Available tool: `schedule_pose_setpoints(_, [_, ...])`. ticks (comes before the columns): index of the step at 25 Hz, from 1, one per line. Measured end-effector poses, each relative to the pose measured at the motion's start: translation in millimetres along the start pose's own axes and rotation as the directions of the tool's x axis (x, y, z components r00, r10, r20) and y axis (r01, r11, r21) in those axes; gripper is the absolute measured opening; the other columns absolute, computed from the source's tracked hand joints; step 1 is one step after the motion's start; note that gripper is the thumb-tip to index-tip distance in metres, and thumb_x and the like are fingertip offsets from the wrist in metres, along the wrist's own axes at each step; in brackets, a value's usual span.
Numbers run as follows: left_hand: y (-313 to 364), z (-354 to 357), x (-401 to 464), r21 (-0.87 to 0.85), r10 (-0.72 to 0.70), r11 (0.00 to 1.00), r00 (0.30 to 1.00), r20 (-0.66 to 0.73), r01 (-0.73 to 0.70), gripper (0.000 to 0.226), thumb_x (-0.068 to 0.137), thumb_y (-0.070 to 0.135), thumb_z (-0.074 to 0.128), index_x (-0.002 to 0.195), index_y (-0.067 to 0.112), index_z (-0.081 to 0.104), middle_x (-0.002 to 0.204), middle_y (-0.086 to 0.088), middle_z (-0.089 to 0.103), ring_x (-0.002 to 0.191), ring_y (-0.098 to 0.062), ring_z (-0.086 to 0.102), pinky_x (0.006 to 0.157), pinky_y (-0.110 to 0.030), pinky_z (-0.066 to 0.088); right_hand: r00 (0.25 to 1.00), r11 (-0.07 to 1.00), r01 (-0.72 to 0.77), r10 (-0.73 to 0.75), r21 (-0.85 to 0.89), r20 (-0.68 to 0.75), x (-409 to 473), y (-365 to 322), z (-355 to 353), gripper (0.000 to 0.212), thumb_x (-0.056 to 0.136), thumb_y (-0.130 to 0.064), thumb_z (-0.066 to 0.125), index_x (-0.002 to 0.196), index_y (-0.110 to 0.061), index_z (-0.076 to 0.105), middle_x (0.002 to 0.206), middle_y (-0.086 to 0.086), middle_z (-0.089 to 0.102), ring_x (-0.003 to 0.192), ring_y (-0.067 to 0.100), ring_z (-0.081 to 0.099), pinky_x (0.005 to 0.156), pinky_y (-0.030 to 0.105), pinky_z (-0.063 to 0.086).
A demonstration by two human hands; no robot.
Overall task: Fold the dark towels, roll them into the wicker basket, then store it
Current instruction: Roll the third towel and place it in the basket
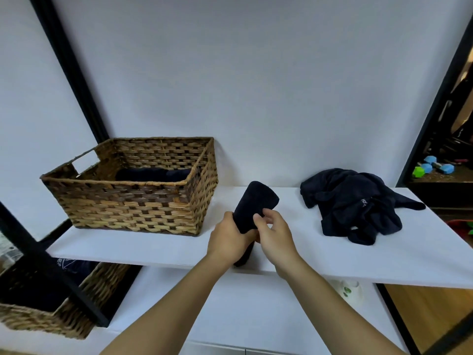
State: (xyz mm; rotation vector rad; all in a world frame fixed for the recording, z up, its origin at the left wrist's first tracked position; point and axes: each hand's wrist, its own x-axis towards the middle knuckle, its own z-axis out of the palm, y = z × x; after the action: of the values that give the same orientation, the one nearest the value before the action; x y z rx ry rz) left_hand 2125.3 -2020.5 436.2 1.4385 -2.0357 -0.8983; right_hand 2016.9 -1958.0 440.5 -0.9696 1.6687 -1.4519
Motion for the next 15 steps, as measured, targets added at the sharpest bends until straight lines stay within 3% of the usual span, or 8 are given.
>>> schedule_pose_setpoints(1, [1,0,-1,-0.11,0.03,0.994,0.999,0.042,-0.025,0.05,0.076,0.049,0.071,0.112,0.02,0.052,0.098,0.003,0.068,0.088,-0.016,0.068,0.07,-0.04,0.058,1.0,1.0,0.026,-0.026,-0.013,0.016,0,-5,1,0.032,0.101,-0.03,0.054,0.132,-0.023,0.05,0.119,-0.011,0.057,0.108,0.005,0.06,0.096,0.029,0.05])
schedule_pose_setpoints(3, [5,-5,-3,-0.307,0.106,0.949,0.987,0.119,-0.065,0.046,0.081,0.039,0.065,0.121,0.018,0.053,0.106,-0.001,0.07,0.096,-0.018,0.071,0.079,-0.043,0.061,0.997,0.997,0.062,-0.059,-0.054,0.047,1,-12,3,0.051,0.1,-0.031,0.054,0.148,-0.026,0.039,0.135,-0.006,0.052,0.121,0.01,0.055,0.103,0.032,0.047])
schedule_pose_setpoints(6, [19,-19,-16,-0.524,0.175,0.849,0.97,0.168,-0.062,0.043,0.099,0.011,0.05,0.138,0.026,0.051,0.124,0.005,0.069,0.109,-0.009,0.069,0.08,-0.024,0.059,0.984,0.992,0.121,-0.123,0.027,0.125,-3,-29,9,0.072,0.1,-0.031,0.056,0.158,-0.039,0.015,0.141,-0.014,0.048,0.127,0.009,0.05,0.108,0.033,0.043])
schedule_pose_setpoints(8, [25,-34,-19,-0.554,0.221,0.828,0.959,0.178,-0.088,0.051,0.102,0.003,0.039,0.144,0.031,0.048,0.132,0.01,0.065,0.121,-0.005,0.062,0.094,-0.022,0.054,0.975,0.984,0.165,-0.174,0.07,0.136,-2,-42,9,0.076,0.097,-0.031,0.063,0.156,-0.044,0.016,0.136,-0.019,0.052,0.12,0.003,0.055,0.101,0.032,0.05])
schedule_pose_setpoints(10, [23,-56,-13,-0.426,0.314,0.874,0.941,0.129,-0.233,0.046,0.106,0.007,0.035,0.142,0.029,0.053,0.131,0.01,0.066,0.126,-0.011,0.059,0.105,-0.028,0.049,0.965,0.977,0.201,-0.211,0.077,0.152,1,-57,7,0.076,0.091,-0.032,0.071,0.151,-0.045,0.027,0.129,-0.02,0.057,0.113,0.001,0.06,0.093,0.033,0.056])
schedule_pose_setpoints(12, [23,-83,-4,-0.101,0.45,0.89,0.893,0.032,-0.445,0.039,0.106,0.014,0.038,0.136,0.03,0.056,0.126,0.009,0.064,0.124,-0.017,0.055,0.106,-0.043,0.047,0.955,0.971,0.23,-0.238,0.064,0.176,9,-77,5,0.073,0.087,-0.027,0.076,0.147,-0.041,0.036,0.126,-0.016,0.06,0.111,0.004,0.062,0.088,0.03,0.056])
schedule_pose_setpoints(14, [27,-116,4,0.187,0.535,0.841,0.83,-0.157,-0.507,0.042,0.1,0.014,0.051,0.141,0.026,0.052,0.138,0.006,0.053,0.134,-0.016,0.042,0.111,-0.044,0.042,0.938,0.963,0.269,-0.266,0.016,0.221,16,-100,8,0.069,0.084,-0.021,0.076,0.142,-0.039,0.042,0.12,-0.015,0.063,0.104,0.005,0.064,0.078,0.024,0.054])
schedule_pose_setpoints(15, [30,-133,6,0.304,0.604,0.79,0.764,-0.228,-0.533,0.05,0.098,0.013,0.057,0.146,0.021,0.048,0.147,0.004,0.048,0.14,-0.015,0.037,0.116,-0.042,0.037,0.923,0.953,0.301,-0.283,-0.032,0.26,20,-111,10,0.067,0.083,-0.019,0.077,0.139,-0.039,0.044,0.116,-0.016,0.064,0.1,0.002,0.065,0.074,0.021,0.052])
